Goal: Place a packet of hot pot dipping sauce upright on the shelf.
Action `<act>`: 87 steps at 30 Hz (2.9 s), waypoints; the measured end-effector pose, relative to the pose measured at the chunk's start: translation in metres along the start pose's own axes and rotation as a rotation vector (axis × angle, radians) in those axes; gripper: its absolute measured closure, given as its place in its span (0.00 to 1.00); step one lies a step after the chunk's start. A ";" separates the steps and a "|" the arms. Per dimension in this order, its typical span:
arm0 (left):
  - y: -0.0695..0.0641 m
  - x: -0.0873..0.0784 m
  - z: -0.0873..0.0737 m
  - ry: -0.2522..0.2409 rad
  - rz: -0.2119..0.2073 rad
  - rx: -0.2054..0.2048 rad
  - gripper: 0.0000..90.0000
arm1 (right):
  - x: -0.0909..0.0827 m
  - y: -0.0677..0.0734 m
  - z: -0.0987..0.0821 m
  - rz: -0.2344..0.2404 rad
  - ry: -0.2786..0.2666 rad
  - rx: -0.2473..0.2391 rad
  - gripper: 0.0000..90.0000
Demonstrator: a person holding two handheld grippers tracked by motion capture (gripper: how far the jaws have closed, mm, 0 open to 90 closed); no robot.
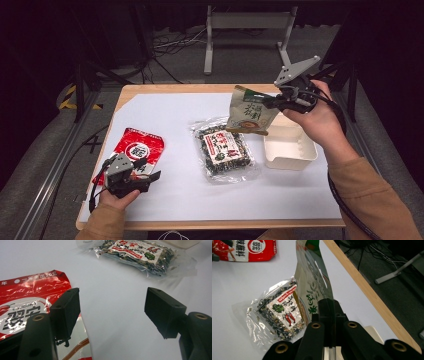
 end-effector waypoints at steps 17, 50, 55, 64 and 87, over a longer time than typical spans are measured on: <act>-0.008 -0.004 -0.008 0.025 -0.019 -0.005 0.31 | -0.004 -0.054 -0.019 -0.074 -0.009 0.037 0.99; -0.007 0.000 -0.006 0.029 -0.034 -0.012 0.32 | 0.012 -0.115 -0.060 -0.169 -0.004 0.002 0.99; -0.007 -0.001 -0.007 0.029 -0.034 -0.014 0.31 | 0.021 -0.119 -0.066 -0.178 -0.008 -0.025 0.99; -0.007 -0.002 -0.008 0.030 -0.023 -0.014 0.31 | 0.036 -0.124 -0.075 -0.182 0.008 -0.016 0.99; -0.007 -0.001 -0.008 0.037 -0.025 -0.007 0.31 | 0.064 -0.120 -0.097 -0.163 0.068 -0.032 0.99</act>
Point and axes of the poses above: each handheld gripper's, and its own axes: x roughly forward along the jaws, z roughly out of its top, y roughly to its left, the point moved 5 cm from there along x, roughly forward along the jaws, and after that the axes turned 12 degrees about -z, right-handed, at the moved point
